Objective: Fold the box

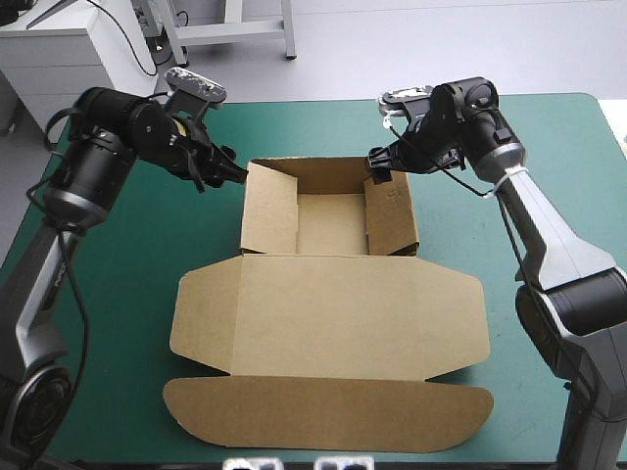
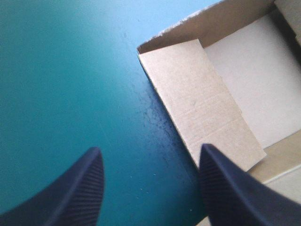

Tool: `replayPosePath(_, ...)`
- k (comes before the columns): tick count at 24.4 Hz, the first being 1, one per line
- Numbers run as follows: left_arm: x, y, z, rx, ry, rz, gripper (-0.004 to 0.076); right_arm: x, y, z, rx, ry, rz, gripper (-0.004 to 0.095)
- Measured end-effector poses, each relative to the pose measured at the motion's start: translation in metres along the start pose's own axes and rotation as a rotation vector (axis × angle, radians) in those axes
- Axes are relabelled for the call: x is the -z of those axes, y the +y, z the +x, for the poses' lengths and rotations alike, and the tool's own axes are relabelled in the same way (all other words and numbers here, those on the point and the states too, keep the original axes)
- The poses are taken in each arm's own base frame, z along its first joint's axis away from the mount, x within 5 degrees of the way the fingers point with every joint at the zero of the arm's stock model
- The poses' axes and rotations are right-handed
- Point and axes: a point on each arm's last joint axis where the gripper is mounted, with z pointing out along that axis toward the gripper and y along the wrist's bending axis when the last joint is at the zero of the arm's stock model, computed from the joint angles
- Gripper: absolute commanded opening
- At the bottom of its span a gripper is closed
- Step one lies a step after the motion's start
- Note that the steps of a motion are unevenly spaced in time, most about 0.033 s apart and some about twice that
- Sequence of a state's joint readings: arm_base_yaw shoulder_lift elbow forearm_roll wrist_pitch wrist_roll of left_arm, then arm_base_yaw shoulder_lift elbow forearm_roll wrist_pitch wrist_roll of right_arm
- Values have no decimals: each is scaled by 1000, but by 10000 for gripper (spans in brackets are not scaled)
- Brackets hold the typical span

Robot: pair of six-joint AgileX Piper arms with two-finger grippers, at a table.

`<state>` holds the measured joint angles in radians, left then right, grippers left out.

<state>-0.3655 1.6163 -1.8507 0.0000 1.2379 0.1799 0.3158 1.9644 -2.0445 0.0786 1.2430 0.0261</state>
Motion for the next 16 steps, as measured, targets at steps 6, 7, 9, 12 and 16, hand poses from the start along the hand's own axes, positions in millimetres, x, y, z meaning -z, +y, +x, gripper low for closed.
replayPosePath(6,64,-2,12,-27,-136,-27,-6,0,-3,0,11,-1,33,877)
replayPosePath(7,71,-3,15,-29,-147,-29,-6,0,-3,0,12,-1,34,877)
replayPosePath(9,84,-4,24,-38,-164,-33,-6,0,-3,0,12,-1,36,877)
replayPosePath(12,94,-10,57,-56,-131,-28,-6,-1,-4,0,13,1,39,877)
replayPosePath(16,77,-17,96,-62,-19,-10,-6,-14,-5,0,12,28,41,877)
